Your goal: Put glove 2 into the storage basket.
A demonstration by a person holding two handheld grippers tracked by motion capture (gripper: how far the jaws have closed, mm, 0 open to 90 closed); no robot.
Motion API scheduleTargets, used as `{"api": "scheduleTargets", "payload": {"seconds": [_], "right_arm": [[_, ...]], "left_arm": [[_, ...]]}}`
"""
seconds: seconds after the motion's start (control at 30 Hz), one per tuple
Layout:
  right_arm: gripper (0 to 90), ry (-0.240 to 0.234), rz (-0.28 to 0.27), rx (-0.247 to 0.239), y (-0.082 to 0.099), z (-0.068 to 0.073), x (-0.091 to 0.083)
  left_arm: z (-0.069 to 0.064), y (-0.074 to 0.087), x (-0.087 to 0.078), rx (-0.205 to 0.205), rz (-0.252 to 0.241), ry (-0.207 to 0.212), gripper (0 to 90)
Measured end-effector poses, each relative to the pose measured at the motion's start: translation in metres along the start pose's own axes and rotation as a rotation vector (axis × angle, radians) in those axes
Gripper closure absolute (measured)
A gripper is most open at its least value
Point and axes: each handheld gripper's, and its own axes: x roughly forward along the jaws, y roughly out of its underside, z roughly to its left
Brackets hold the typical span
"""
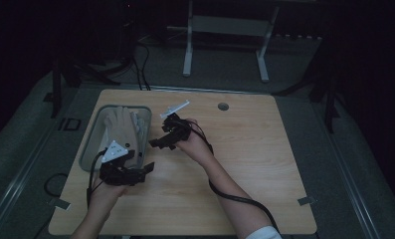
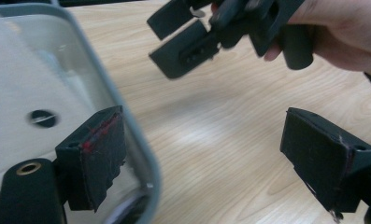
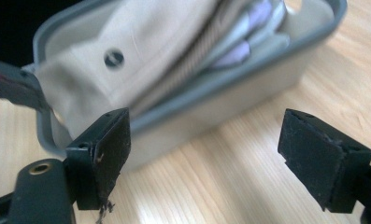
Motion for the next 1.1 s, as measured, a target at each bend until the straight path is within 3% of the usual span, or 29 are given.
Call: {"api": "scheduleTargets", "payload": {"seconds": [0.23,0.33,0.47,0.73,1.1], "right_arm": [[17.2,0.012,0.017,-0.005,0.025,-0.009,-0.012],[16.8,0.017,0.019,-0.005,0.04,-0.013,-0.019],[16.9,0.026,0.025,0.014,0.058,-0.017,-0.025],[16.9,0.02,0.015,0.012,0.085,-0.021,-0.03],[16.5,0.032,0.023,0.01,0.113,-0.029,-0.031]], "left_arm": [[-0.016,0.003,0.01,0.023,0.01,0.037,15.0],[-0.024,0.007,0.017,0.051,0.005,0.065,15.1],[-0.029,0.012,0.025,0.057,0.012,0.087,15.1],[-0.04,0.022,0.046,0.057,0.057,0.157,15.0],[-0.046,0.033,0.065,0.049,0.087,0.216,15.0]]}}
